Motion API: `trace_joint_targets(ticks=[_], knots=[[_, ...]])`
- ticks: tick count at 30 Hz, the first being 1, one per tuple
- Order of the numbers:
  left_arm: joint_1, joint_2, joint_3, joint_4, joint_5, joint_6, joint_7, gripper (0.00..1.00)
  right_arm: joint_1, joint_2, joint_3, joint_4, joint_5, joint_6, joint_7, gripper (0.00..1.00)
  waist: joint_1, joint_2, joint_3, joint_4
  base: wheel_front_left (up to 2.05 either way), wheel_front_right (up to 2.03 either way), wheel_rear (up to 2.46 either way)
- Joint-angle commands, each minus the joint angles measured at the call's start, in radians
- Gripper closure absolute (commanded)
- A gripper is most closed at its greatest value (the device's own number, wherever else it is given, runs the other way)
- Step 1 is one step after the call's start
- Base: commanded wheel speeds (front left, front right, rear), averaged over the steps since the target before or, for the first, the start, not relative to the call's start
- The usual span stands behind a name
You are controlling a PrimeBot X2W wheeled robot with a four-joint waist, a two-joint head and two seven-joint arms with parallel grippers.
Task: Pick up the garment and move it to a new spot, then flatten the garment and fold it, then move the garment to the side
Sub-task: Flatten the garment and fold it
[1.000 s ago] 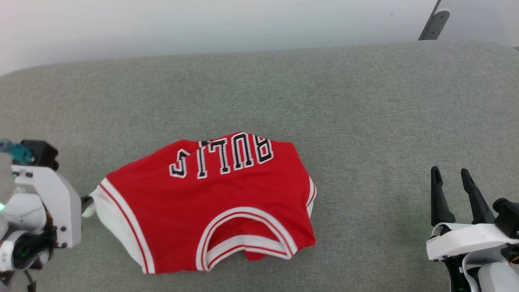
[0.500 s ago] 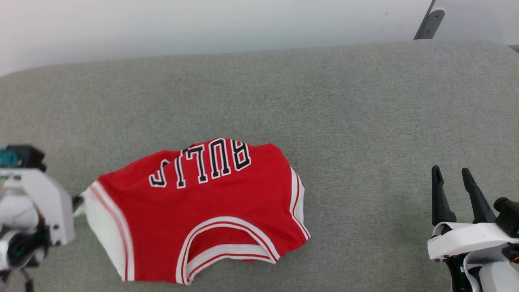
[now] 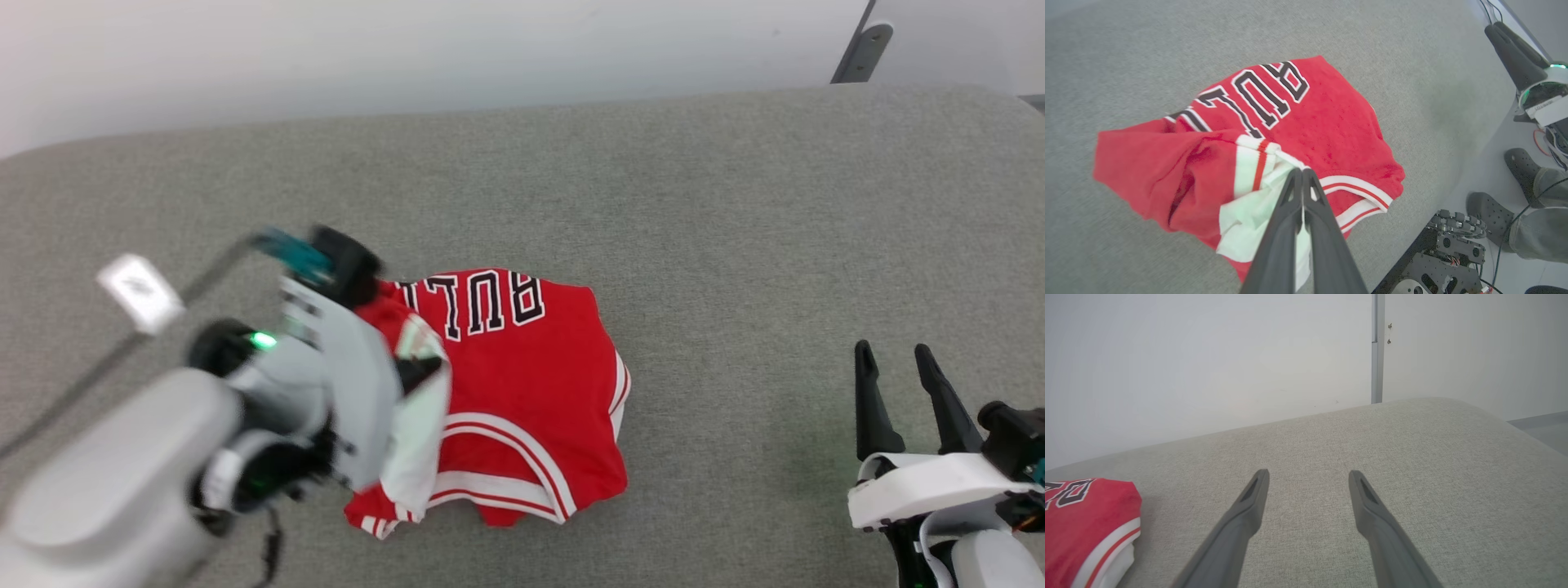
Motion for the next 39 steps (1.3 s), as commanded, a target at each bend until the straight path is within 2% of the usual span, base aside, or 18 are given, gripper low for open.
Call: trace_joint_targets(ticks=[1, 5, 6, 7, 8, 10, 11, 12, 15, 19, 30, 35, 39], knots=[[-0.006, -0.029, -0.030, 0.014, 0.021, -0.012, 0.012, 1.00, -0.014, 0.004, 0.009, 0.002, 0.005, -0.001, -0.005, 0.00, 0.0000, 0.0000, 0.005, -0.009, 0.00, 0.00, 0.00], [-0.002, -0.101, -0.099, 0.086, 0.055, -0.048, 0.019, 1.00, -0.022, 0.008, 0.021, 0.007, 0.008, -0.001, -0.005, 0.00, 0.0000, 0.0000, 0.010, -0.022, 0.00, 0.00, 0.00], [0.000, -0.118, -0.109, 0.109, 0.059, -0.056, 0.011, 0.91, -0.023, 0.008, 0.024, 0.009, 0.007, -0.001, -0.005, 0.00, 0.0000, 0.0000, 0.010, -0.025, 0.00, 0.00, 0.00], [-0.001, -0.131, -0.114, 0.131, 0.067, -0.066, 0.000, 0.73, -0.024, 0.009, 0.026, 0.009, 0.008, -0.001, -0.005, 0.00, 0.0000, 0.0000, 0.010, -0.027, 0.00, 0.00, 0.00], [-0.003, -0.143, -0.119, 0.152, 0.071, -0.075, -0.009, 0.61, -0.026, 0.008, 0.028, 0.010, 0.008, -0.001, -0.005, 0.00, 0.0000, 0.0000, 0.010, -0.029, 0.00, 0.00, 0.00], [-0.007, -0.157, -0.121, 0.184, 0.071, -0.092, -0.023, 0.53, -0.025, 0.009, 0.029, 0.012, 0.009, -0.001, -0.005, 0.00, 0.0000, 0.0000, 0.007, -0.031, 0.00, 0.00, 0.00], [-0.012, -0.159, -0.118, 0.195, 0.071, -0.100, -0.031, 0.31, -0.023, 0.009, 0.027, 0.012, 0.009, -0.001, -0.005, 0.00, 0.0000, 0.0000, 0.006, -0.031, 0.00, 0.00, 0.00], [-0.017, -0.161, -0.113, 0.200, 0.068, -0.107, -0.036, 0.02, -0.019, 0.010, 0.025, 0.012, 0.009, -0.001, -0.005, 0.00, 0.0000, 0.0000, 0.004, -0.031, 0.00, 0.00, 0.00], [-0.021, -0.157, -0.104, 0.199, 0.059, -0.115, -0.040, 0.00, -0.010, 0.010, 0.019, 0.010, 0.008, -0.001, -0.005, 0.00, 0.0000, 0.0000, 0.000, -0.028, 0.00, 0.00, 0.00], [-0.028, -0.124, -0.087, 0.159, 0.049, -0.111, -0.034, 0.00, 0.001, 0.011, 0.006, 0.006, 0.006, -0.001, -0.005, 0.00, 0.0000, 0.0000, -0.005, -0.018, 0.00, 0.00, 0.00], [0.025, 0.013, -0.062, 0.060, 0.044, -0.031, 0.006, 0.00, 0.001, 0.010, -0.002, -0.022, -0.003, -0.001, -0.005, 0.00, 0.0000, 0.0000, -0.014, 0.000, 0.00, 0.00, 0.00], [0.058, 0.025, -0.068, 0.077, 0.020, -0.023, 0.016, 0.00, -0.001, 0.005, 0.002, -0.029, -0.011, -0.001, -0.005, 0.00, 0.0000, 0.0000, -0.015, 0.003, 0.00, 0.00, 0.00], [0.061, 0.017, -0.084, 0.100, 0.033, -0.051, 0.011, 0.00, -0.009, 0.002, 0.005, -0.031, -0.013, -0.001, -0.005, 0.00, 0.0000, 0.0000, -0.014, 0.002, 0.00, 0.00, 0.00]])
